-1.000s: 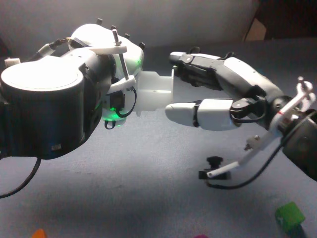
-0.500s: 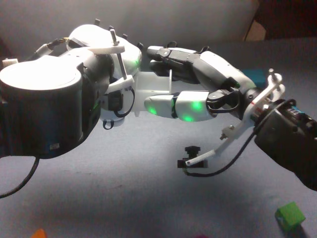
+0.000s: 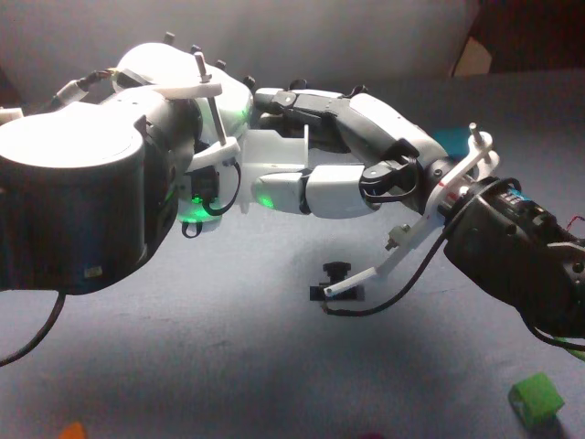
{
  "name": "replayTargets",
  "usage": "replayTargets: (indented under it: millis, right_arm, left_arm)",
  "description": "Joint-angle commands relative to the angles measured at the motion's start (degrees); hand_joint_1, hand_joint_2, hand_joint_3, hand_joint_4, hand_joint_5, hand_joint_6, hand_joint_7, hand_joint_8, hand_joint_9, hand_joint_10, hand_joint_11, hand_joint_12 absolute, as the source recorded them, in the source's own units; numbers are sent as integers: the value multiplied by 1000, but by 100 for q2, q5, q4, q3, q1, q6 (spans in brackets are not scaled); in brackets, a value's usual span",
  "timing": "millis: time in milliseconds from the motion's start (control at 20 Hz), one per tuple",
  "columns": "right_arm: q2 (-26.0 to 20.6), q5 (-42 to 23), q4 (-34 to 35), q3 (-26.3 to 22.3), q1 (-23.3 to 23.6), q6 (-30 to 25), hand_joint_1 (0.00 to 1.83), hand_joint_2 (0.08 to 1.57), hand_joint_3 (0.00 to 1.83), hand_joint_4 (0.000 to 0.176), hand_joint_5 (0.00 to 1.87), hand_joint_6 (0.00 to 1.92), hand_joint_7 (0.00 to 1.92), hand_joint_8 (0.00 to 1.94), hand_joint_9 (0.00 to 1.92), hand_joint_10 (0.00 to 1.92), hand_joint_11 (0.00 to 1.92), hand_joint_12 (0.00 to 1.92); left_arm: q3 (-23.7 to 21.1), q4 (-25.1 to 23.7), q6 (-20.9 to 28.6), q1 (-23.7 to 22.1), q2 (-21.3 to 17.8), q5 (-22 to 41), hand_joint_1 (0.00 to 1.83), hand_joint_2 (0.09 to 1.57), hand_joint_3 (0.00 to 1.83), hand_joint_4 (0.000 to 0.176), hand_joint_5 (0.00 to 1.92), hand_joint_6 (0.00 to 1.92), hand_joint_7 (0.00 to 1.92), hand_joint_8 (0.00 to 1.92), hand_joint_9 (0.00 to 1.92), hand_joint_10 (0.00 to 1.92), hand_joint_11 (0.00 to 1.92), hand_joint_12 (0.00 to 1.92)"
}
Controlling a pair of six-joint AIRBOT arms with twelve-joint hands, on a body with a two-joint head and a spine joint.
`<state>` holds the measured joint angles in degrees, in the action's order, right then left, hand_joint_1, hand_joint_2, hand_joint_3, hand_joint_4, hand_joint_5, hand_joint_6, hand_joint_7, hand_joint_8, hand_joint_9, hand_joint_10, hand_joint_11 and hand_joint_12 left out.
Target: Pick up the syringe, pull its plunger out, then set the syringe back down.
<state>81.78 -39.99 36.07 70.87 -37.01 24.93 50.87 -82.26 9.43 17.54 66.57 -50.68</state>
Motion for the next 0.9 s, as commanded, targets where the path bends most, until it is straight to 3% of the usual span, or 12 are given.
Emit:
replayTargets:
  millis: [0, 50, 200, 250, 400, 450, 500, 550, 600, 650, 750, 850]
  right_arm:
    - [17, -595, -200, 16, 114, -93, 1171, 987, 3, 0, 432, 13, 541, 10, 492, 14, 12, 1061]
    - [17, -609, -230, 15, 110, -93, 1170, 995, 5, 0, 460, 22, 590, 27, 537, 31, 64, 1088]
    - [12, -643, -243, 15, 107, -92, 1185, 1009, 6, 0, 509, 22, 669, 33, 617, 50, 152, 1154]
    - [7, -657, -251, 15, 104, -91, 1200, 1012, 3, 0, 578, 30, 740, 37, 679, 66, 240, 1162]
    - [-9, -724, -295, 15, 88, -90, 1322, 1027, 3, 0, 803, 70, 934, 65, 909, 173, 536, 1210]
    - [-14, -742, -298, 15, 85, -90, 1552, 1076, 0, 0, 889, 73, 896, 777, 872, 934, 798, 1443]
    - [-21, -757, -298, 15, 80, -89, 1601, 1090, 3, 0, 916, 70, 845, 985, 873, 1091, 847, 1510]
    - [-27, -771, -299, 15, 73, -83, 1510, 1149, 3, 0, 702, 897, 816, 1116, 856, 1194, 854, 1583]
    - [-33, -796, -299, 15, 62, -75, 1491, 1168, 0, 0, 650, 1067, 793, 1172, 848, 1233, 849, 1620]
    - [-42, -823, -300, 15, 53, -68, 1488, 1167, 0, 0, 652, 1077, 790, 1185, 877, 1196, 853, 1622]
    - [-77, -912, -311, 14, 36, -61, 1499, 1099, 0, 0, 764, 958, 902, 1032, 1070, 933, 998, 1434]
    - [-131, -1015, -386, 11, 12, -63, 1491, 1109, 0, 0, 803, 914, 880, 1046, 1008, 1021, 976, 1467]
  left_arm:
    - [-3, -587, -67, -74, -13, -84, 1472, 1229, 1, 0, 694, 1254, 688, 1481, 623, 1530, 651, 1689]
    - [0, -587, -67, -75, -13, -84, 1338, 1251, 0, 0, 695, 1281, 714, 1499, 640, 1580, 594, 1503]
    - [0, -587, -67, -74, -15, -85, 1332, 1252, 0, 0, 696, 1283, 716, 1502, 642, 1575, 583, 1483]
    - [1, -587, -67, -72, -15, -85, 1448, 1237, 3, 0, 679, 1269, 697, 1500, 620, 1536, 622, 1674]
    - [1, -587, -67, -68, -19, -85, 1476, 1235, 2, 0, 666, 1265, 686, 1508, 604, 1536, 652, 1711]
    - [1, -587, -67, -69, -20, -97, 1476, 1234, 1, 0, 668, 1278, 680, 1502, 609, 1531, 663, 1706]
    - [0, -587, -67, -69, -22, -98, 1477, 1231, 0, 0, 674, 1271, 682, 1490, 621, 1519, 671, 1703]
    - [-1, -587, -67, -69, -23, -98, 1477, 1230, 0, 0, 675, 1267, 682, 1490, 626, 1516, 671, 1702]
    - [-3, -587, -67, -69, -26, -98, 1477, 1230, 0, 0, 671, 1265, 682, 1492, 630, 1515, 670, 1703]
    - [-5, -587, -67, -69, -28, -98, 1477, 1238, 2, 0, 647, 1289, 681, 1513, 632, 1524, 628, 1727]
    - [-10, -587, -67, -70, -36, -98, 1335, 1263, 0, 0, 654, 1326, 688, 1537, 653, 1581, 602, 1488]
    - [-14, -587, -67, -71, -43, -100, 1329, 1264, 0, 0, 657, 1321, 696, 1538, 644, 1585, 589, 1460]
